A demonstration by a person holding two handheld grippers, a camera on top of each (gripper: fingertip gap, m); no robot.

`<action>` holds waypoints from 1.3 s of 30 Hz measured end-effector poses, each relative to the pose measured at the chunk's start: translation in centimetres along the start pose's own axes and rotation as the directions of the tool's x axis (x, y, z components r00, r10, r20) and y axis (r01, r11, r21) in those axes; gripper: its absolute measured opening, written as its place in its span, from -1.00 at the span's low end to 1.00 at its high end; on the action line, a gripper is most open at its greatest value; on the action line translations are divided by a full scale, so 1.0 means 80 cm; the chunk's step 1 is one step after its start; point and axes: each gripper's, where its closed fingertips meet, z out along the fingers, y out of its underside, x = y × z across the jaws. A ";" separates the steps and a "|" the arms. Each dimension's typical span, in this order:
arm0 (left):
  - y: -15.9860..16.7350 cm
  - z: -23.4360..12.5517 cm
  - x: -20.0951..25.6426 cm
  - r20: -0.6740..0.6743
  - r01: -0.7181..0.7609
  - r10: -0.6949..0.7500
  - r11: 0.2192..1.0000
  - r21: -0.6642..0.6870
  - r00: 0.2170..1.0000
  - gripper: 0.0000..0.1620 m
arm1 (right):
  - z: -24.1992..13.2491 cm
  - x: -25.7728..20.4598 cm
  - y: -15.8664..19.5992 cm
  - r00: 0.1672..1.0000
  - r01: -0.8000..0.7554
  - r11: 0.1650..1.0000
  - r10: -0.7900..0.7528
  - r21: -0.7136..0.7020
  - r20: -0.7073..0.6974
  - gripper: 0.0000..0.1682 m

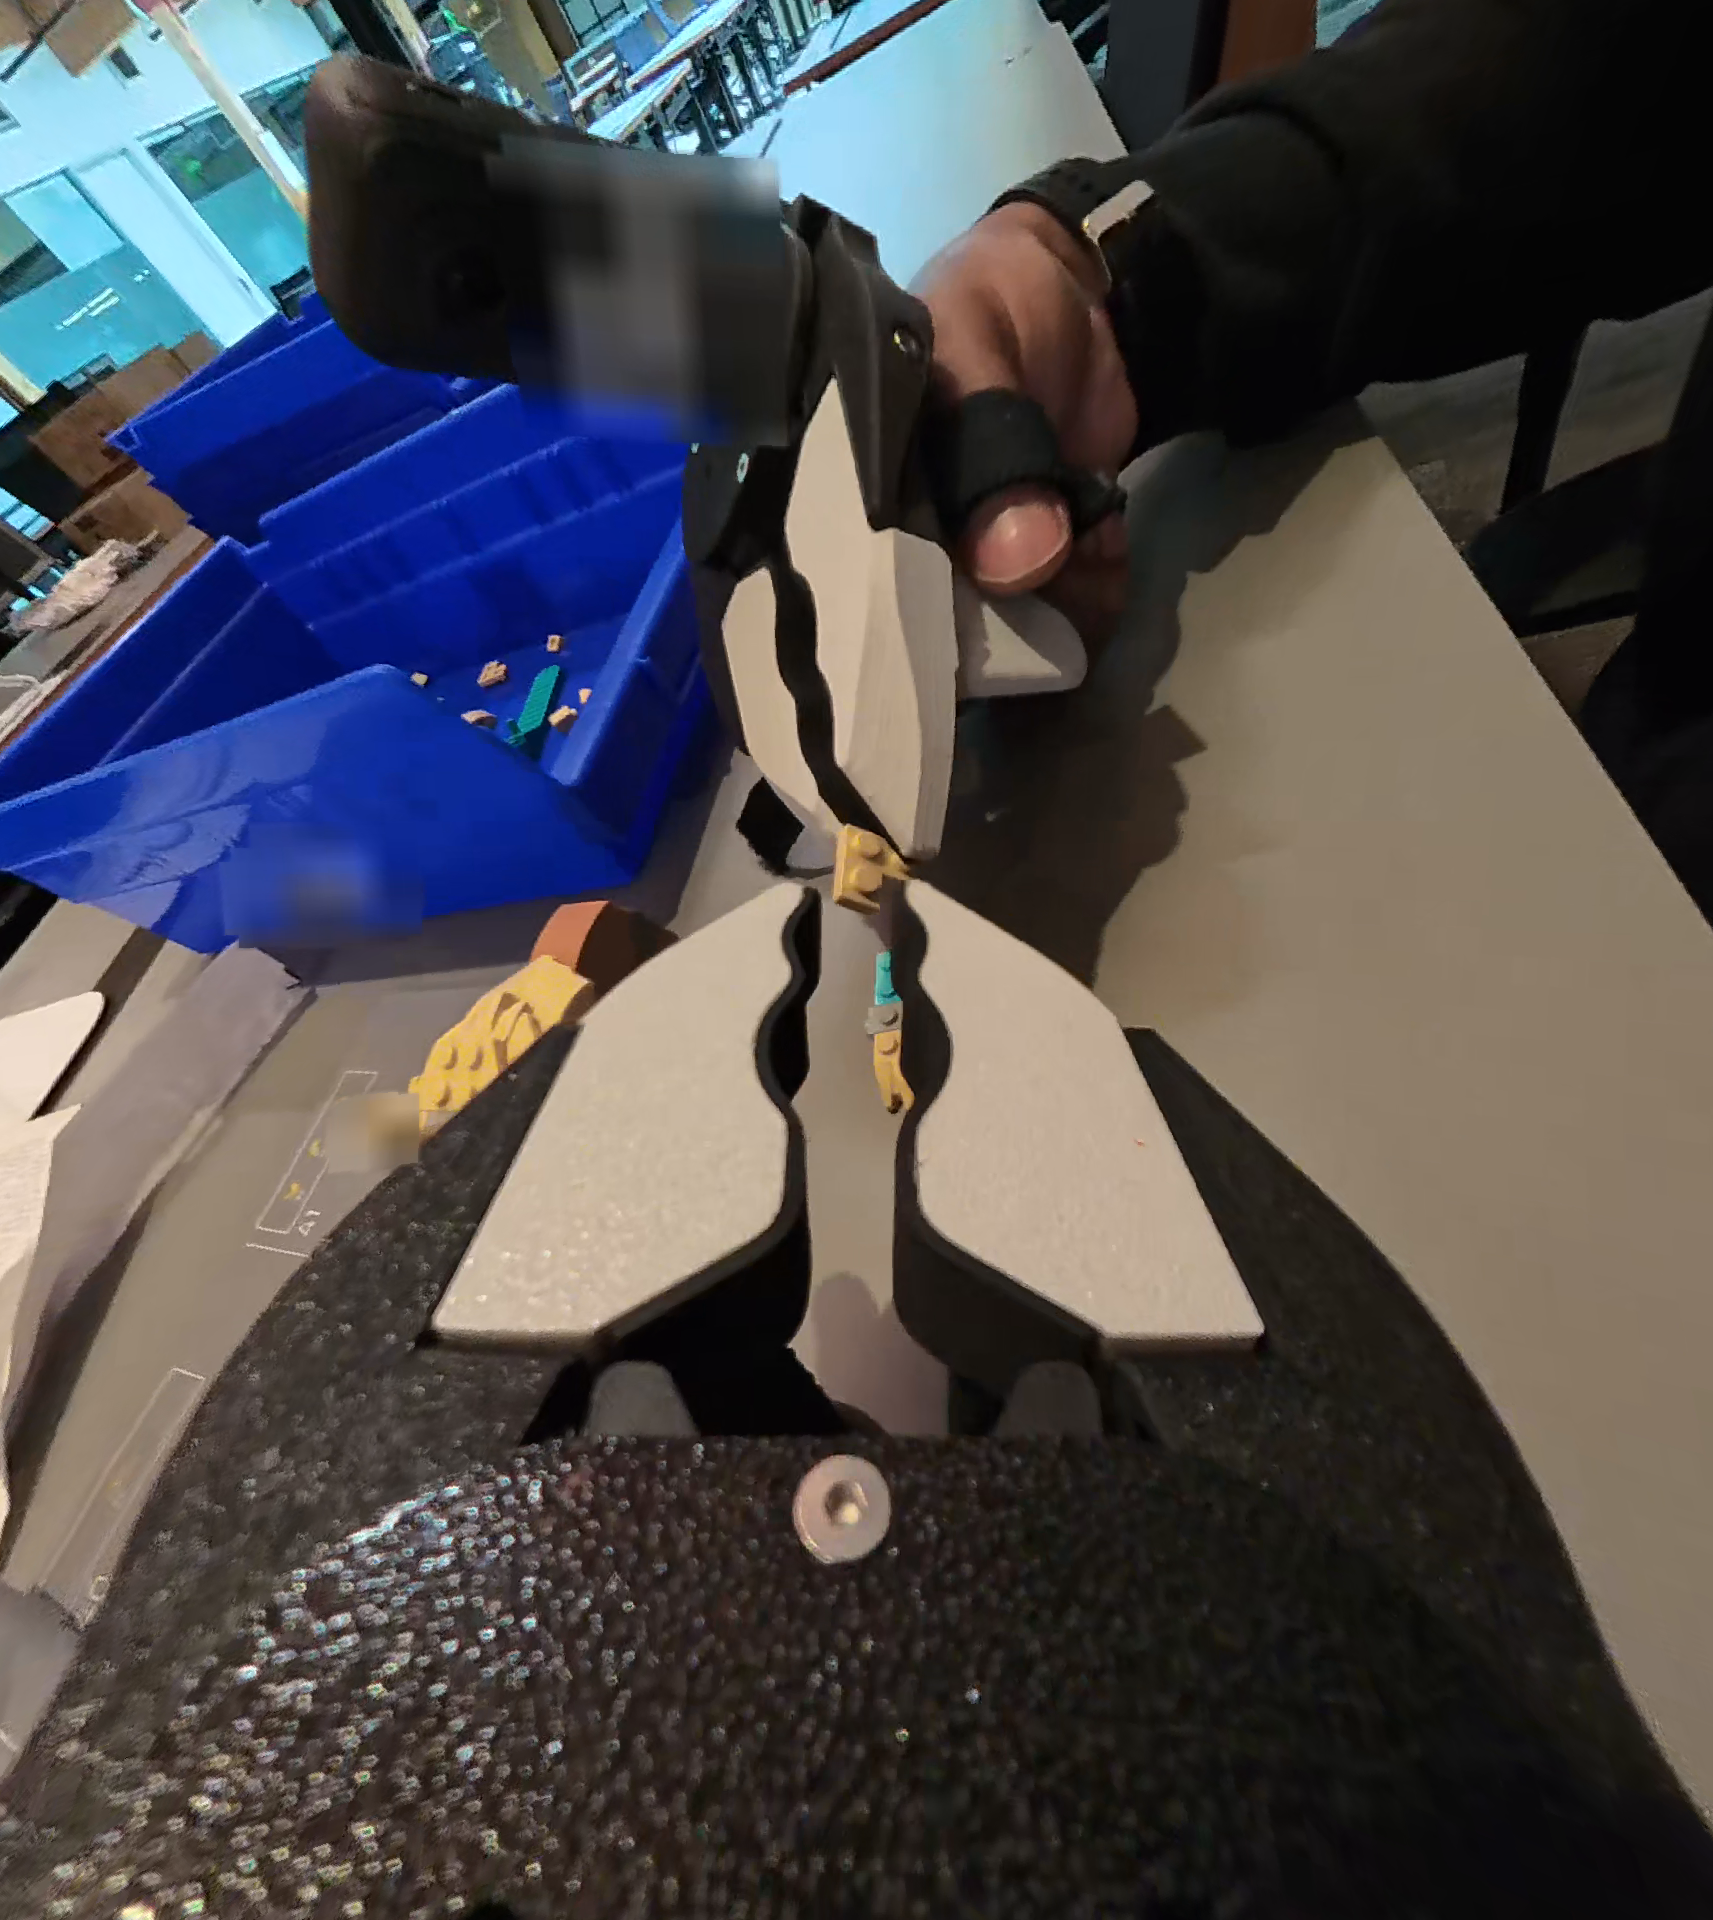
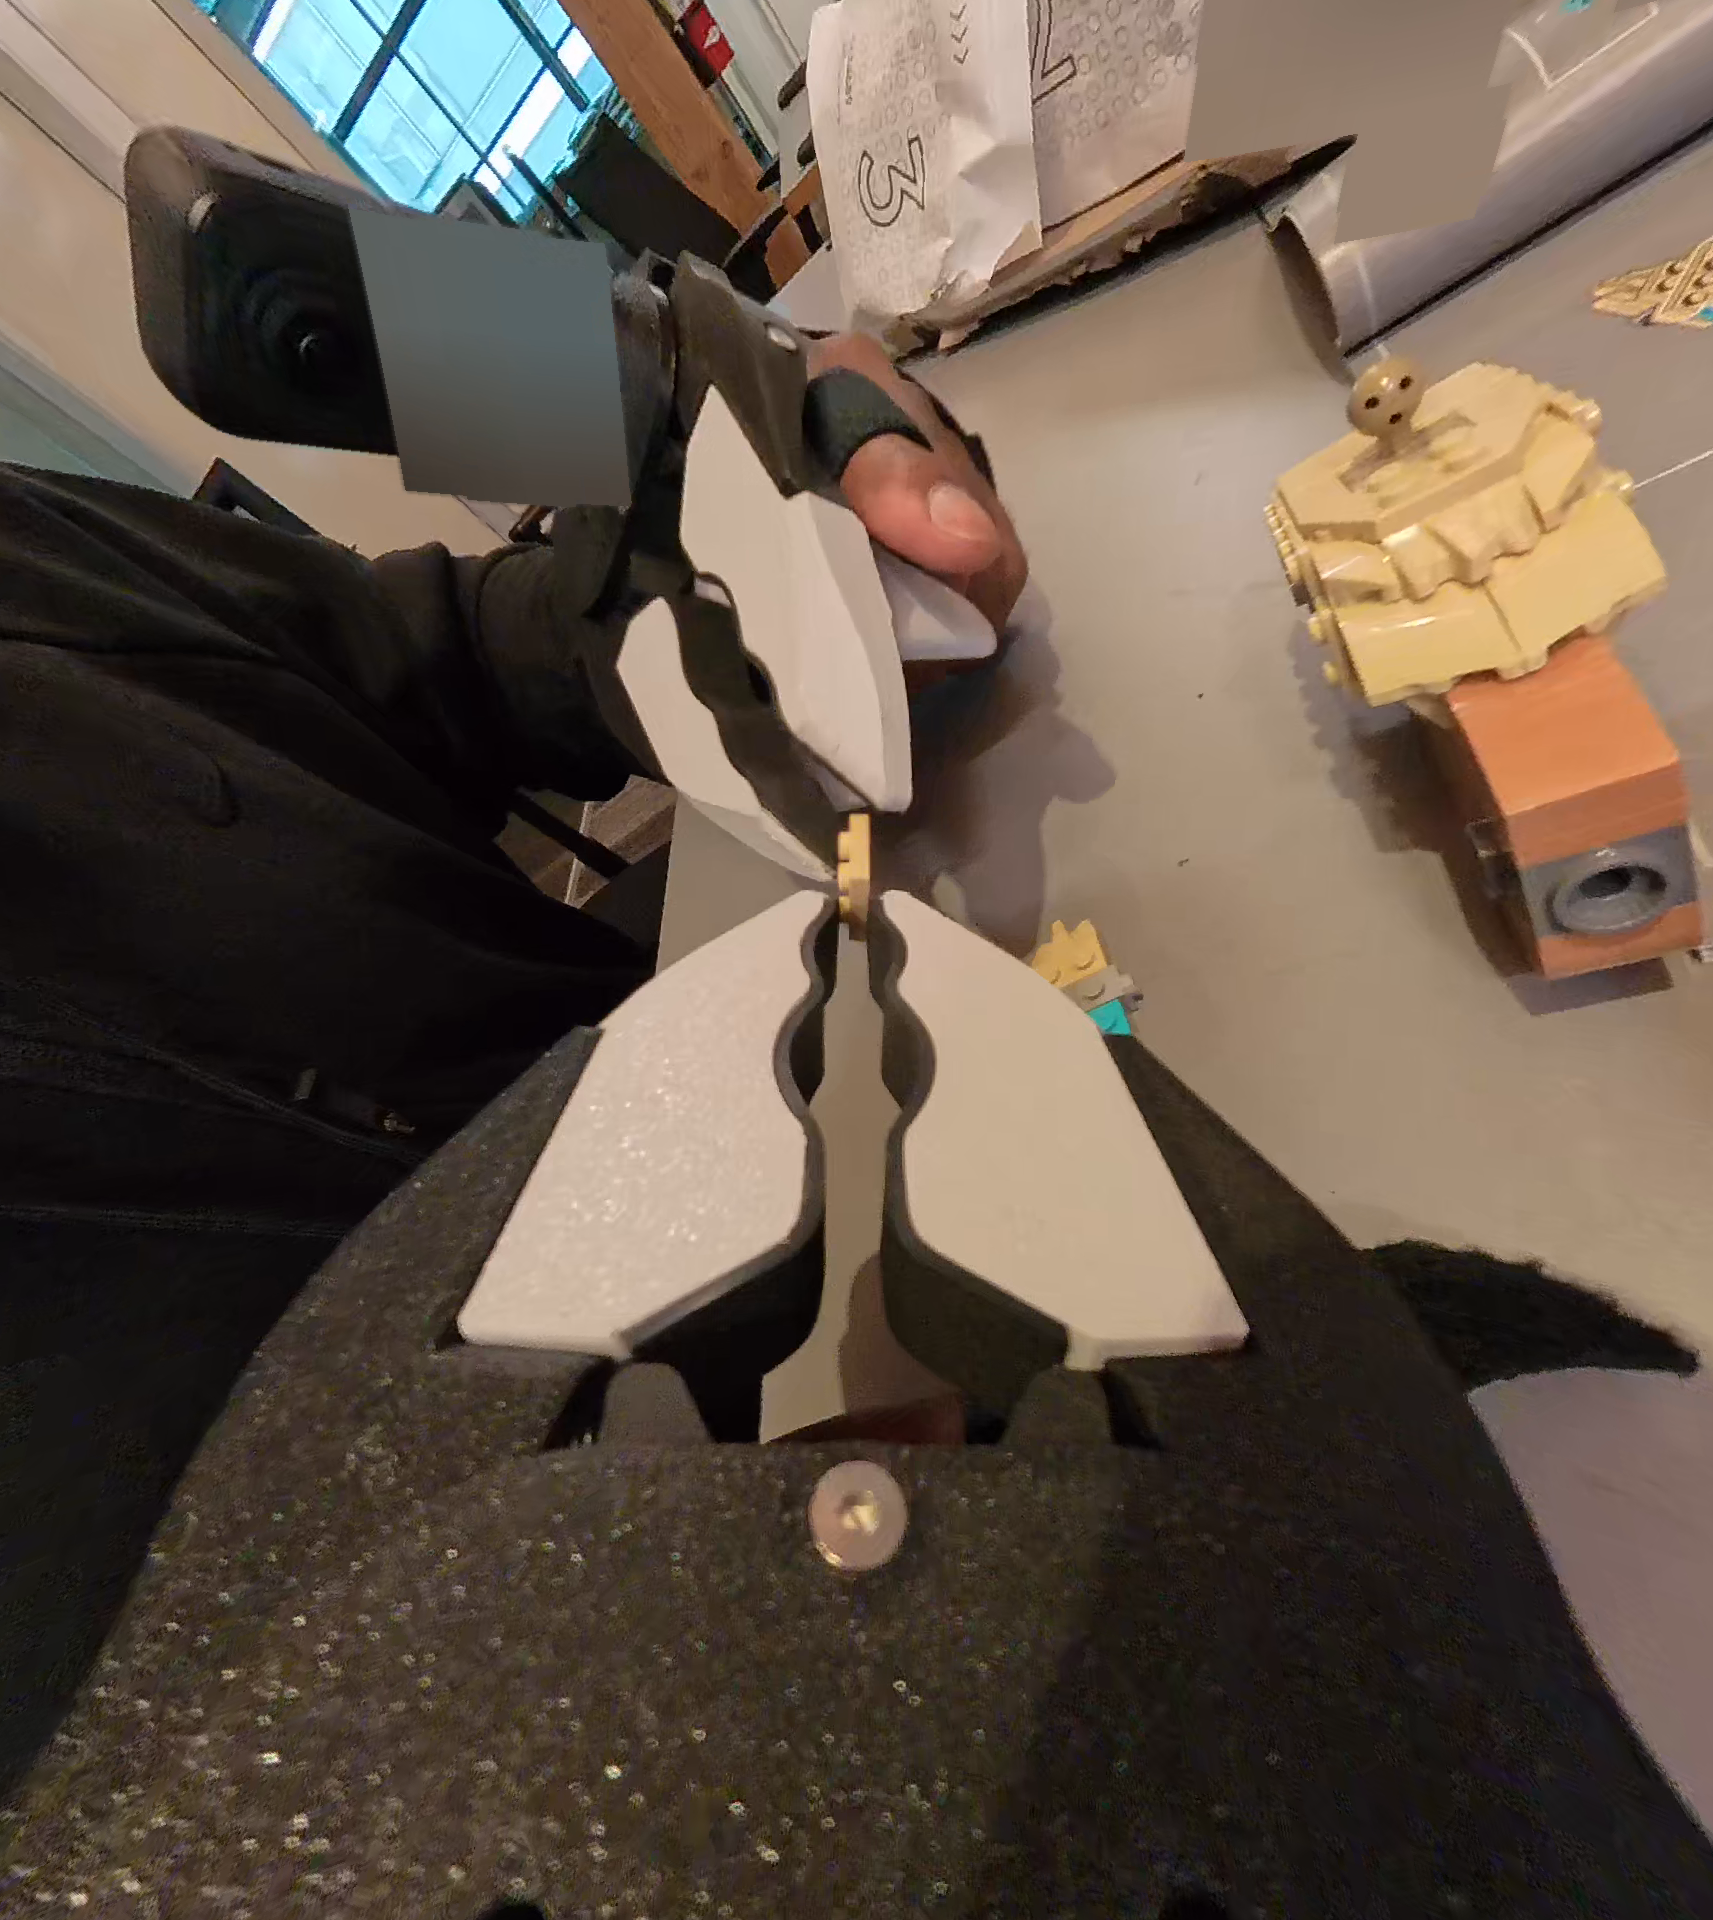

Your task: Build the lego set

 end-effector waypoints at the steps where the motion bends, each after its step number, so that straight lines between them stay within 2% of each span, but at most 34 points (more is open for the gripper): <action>1: 0.001 0.001 0.002 -0.005 -0.006 0.006 1.000 -0.004 1.000 -0.88 | 0.001 -0.001 0.001 1.000 0.000 1.000 0.000 -0.004 0.005 -0.94; 6: 0.006 0.004 0.007 -0.034 0.023 -0.023 0.999 -0.023 0.999 -0.91 | 0.002 0.001 0.005 0.999 0.032 0.999 -0.032 -0.028 -0.013 -0.92; 9: 0.013 0.004 0.001 -0.033 0.109 -0.112 0.992 -0.069 0.993 -0.91 | -0.006 0.019 0.010 0.982 0.125 0.989 -0.136 -0.084 -0.131 -0.76; 13: 0.029 0.005 0.002 -0.074 0.258 -0.273 0.952 -0.167 0.959 -0.91 | -0.023 0.046 0.019 0.896 0.284 0.935 -0.338 -0.212 -0.288 -0.71; 17: 0.041 0.009 0.011 -0.114 0.327 -0.364 0.910 -0.253 0.925 -0.91 | -0.018 0.055 0.029 0.839 0.348 0.882 -0.444 -0.317 -0.314 -0.70; 22: 0.051 0.014 0.015 -0.122 0.335 -0.389 0.886 -0.321 0.913 -0.91 | -0.010 0.069 0.043 0.762 0.386 0.800 -0.557 -0.458 -0.331 -0.70; 39: 0.059 0.020 0.017 -0.103 0.358 -0.425 0.852 -0.382 0.900 -0.91 | -0.002 0.067 0.042 0.742 0.421 0.773 -0.595 -0.474 -0.310 -0.79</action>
